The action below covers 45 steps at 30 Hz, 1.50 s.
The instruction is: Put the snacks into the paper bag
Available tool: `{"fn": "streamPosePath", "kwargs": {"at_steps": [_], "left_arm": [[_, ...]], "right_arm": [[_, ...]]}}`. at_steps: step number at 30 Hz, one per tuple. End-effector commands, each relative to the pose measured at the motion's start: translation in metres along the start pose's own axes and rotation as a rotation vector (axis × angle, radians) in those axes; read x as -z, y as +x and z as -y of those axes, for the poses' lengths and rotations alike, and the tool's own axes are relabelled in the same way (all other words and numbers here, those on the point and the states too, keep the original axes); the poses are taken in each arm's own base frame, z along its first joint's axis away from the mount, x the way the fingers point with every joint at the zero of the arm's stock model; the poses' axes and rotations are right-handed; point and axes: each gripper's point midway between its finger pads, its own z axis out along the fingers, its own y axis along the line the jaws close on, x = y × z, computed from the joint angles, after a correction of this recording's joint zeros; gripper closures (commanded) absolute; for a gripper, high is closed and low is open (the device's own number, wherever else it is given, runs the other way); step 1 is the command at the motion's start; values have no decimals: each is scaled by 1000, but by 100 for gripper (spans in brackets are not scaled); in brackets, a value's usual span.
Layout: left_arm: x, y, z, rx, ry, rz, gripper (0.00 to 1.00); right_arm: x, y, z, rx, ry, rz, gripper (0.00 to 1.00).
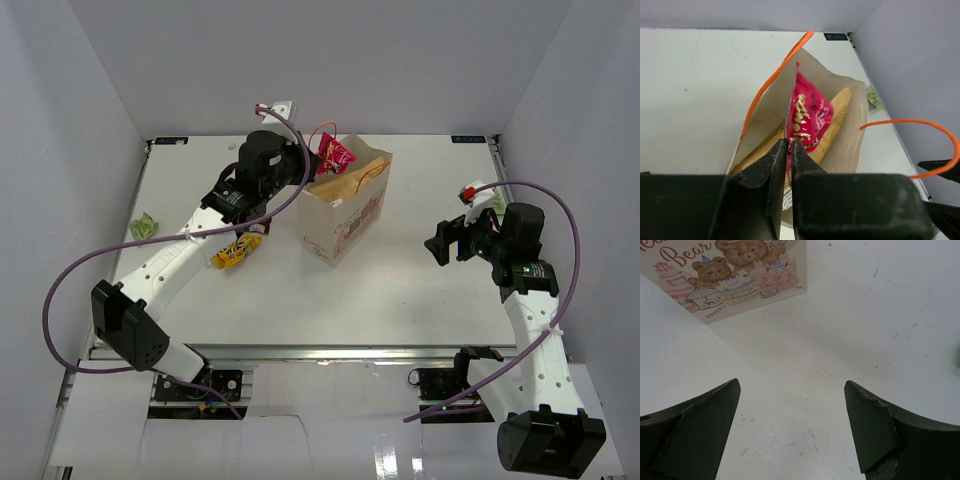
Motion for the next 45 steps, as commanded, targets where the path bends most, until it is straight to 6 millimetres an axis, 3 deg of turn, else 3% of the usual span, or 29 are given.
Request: {"fn": "streamPosePath", "kwargs": {"at_steps": [1,2,5,10,11,12,13,14,15,16,17,18,19,23,25,28,29,31,32,33,35,38,45], "left_arm": [[-4,-22,6,-71,-11,22,76],[-6,-18,8,-71,0,2,52],[-1,-19,16,-72,14,4,29],[24,-41,32,-74,79,48,18],[40,-45,35,-75,97,63,18],[49,-45,36,-76,110,66,18],[59,-45,34,-71,109,73,18],[69,-43,30,-66,100,76,17],[92,-37,21,-55,87,86,17],[103,-31,7,-44,37,88,15],[114,-23,-1,-18,13,87,13],[125,-13,-12,-9,-13,80,12],[144,12,-34,-2,-76,52,10],[183,72,-77,87,-195,-37,9],[200,97,-90,155,-228,-60,9],[213,111,-101,256,-255,-31,9],[215,112,-103,273,-262,-18,9],[217,115,-105,305,-266,-10,9],[216,118,-107,304,-273,-15,9],[215,120,-107,305,-276,-21,9],[210,124,-108,300,-288,-45,9],[203,131,-108,305,-301,-83,9],[198,140,-107,320,-295,-102,9]], "right_arm": [[5,-15,8,2,55,52,10],[5,-11,16,-17,96,40,10],[6,-8,35,-76,206,28,10],[0,-8,85,-242,449,31,10],[-3,-1,107,-292,552,6,10],[0,-10,125,-295,634,9,10],[-6,9,151,-312,745,-75,10],[-11,15,163,-302,780,-118,10],[-15,20,176,-271,818,-168,10],[-18,10,193,-244,859,-185,10],[-34,39,210,-218,889,-319,10],[-38,45,222,-150,905,-384,10],[-43,51,233,-122,923,-430,10],[-76,62,273,-61,965,-522,9],[-85,62,281,-67,969,-521,9],[-103,61,293,-62,959,-531,8],[-110,71,297,-53,958,-559,8],[-115,64,309,-12,975,-557,7],[-122,74,312,-4,964,-574,7],[-126,71,314,3,952,-565,6],[-140,78,313,20,893,-566,0],[-151,88,314,26,862,-579,21],[-150,113,308,13,852,-641,55]]}}
